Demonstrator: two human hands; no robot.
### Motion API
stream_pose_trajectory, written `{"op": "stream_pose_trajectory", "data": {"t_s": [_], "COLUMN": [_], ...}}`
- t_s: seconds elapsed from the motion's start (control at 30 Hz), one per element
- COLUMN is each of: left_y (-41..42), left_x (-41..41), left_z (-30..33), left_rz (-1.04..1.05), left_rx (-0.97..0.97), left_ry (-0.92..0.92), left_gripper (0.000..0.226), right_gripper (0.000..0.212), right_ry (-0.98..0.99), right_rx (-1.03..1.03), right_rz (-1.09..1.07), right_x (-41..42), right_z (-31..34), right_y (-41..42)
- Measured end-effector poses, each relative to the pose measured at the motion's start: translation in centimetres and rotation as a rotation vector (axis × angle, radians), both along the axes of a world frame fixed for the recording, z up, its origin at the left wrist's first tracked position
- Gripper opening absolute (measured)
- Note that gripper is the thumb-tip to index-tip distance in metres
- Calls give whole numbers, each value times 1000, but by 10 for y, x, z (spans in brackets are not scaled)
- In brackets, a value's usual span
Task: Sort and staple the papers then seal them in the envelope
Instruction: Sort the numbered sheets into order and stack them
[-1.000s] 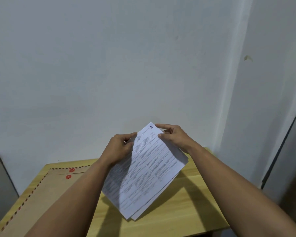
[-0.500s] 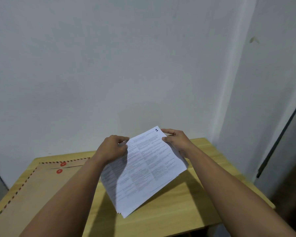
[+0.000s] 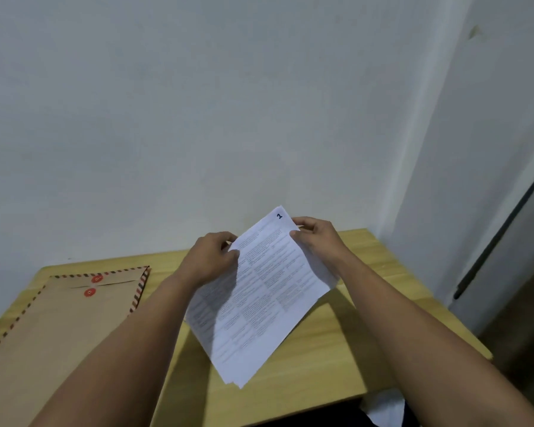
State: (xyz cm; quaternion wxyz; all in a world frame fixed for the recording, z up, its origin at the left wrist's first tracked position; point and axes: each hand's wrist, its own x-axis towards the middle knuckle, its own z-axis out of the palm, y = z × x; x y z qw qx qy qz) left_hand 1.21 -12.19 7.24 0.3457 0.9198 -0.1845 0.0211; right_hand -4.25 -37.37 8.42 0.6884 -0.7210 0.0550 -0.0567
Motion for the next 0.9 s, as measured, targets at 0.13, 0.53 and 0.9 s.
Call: {"op": "stream_pose_trajectory", "data": {"t_s": [0.13,0.53,0.9], "left_y": [-6,-14,-9], "left_x": [-6,-27,-31], "left_z": [14,47,19], "left_rz": [15,249,185], "left_rx": [-118,-632,-661], "left_ry": [-98,-275,-158], "left_gripper": [23,13,31], "right_gripper": [19,69,40], "right_ry": [-75,-152,-445], "right_rx": [-200,419,28], "right_rz": [-37,-218,-408], "right_x": [6,2,-2], "right_z": [18,31,16], "right_y": [2,0,22]}}
